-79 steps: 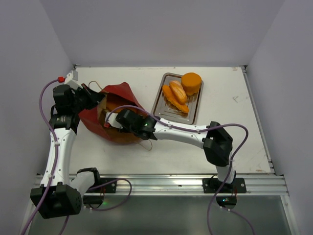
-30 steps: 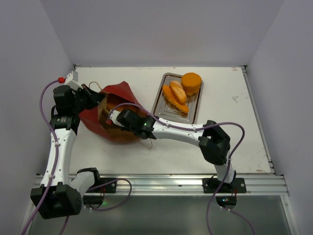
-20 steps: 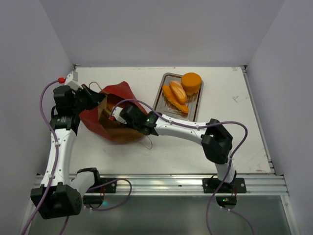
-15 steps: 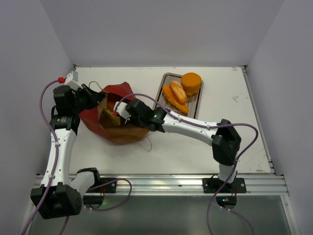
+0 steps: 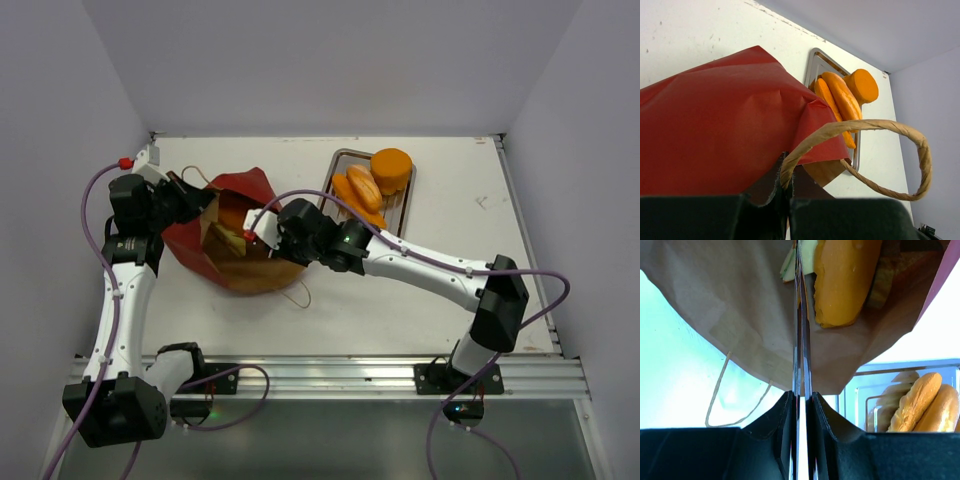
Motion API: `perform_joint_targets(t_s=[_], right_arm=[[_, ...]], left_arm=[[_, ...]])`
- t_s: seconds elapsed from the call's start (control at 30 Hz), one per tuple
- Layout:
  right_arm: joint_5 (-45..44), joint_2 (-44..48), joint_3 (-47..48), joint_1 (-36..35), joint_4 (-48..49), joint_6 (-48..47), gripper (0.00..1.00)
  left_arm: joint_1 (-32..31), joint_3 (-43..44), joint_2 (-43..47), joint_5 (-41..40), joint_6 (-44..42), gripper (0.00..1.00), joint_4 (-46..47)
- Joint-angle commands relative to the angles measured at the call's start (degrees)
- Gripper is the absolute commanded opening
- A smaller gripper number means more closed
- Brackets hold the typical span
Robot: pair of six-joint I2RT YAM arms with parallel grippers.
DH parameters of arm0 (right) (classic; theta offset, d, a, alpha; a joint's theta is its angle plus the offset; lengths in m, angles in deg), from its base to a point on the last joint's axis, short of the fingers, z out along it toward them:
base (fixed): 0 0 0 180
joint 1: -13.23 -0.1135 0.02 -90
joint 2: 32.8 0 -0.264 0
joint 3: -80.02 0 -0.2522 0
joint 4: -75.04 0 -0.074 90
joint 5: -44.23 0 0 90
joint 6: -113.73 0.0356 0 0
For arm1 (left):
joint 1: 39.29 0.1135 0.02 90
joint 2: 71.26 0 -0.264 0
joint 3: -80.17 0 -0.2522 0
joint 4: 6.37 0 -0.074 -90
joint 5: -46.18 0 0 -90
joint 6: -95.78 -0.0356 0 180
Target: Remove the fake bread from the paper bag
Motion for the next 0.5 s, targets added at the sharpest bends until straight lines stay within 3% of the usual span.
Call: perform_joint_targets(t_s=[0.0,0.27,0.47], right_arm=[[-1.6,-0.4,1.2,0.0,0.7,0.0,0.00],[-7.4,-6.4,5.4,-0.4,0.4,-1.2,0.28],[-10.7,-5.1,2.0,-0.9,2.8,-4.4,0.34]], left_arm=[[0.3,1.2,0.1,0.0,0.0,0.00,1.0],[0.3,0.6,0.6,0.4,0.0,0.00,1.0],[0.4,0.5,0.2,0.7,-0.1,0.00,1.5]])
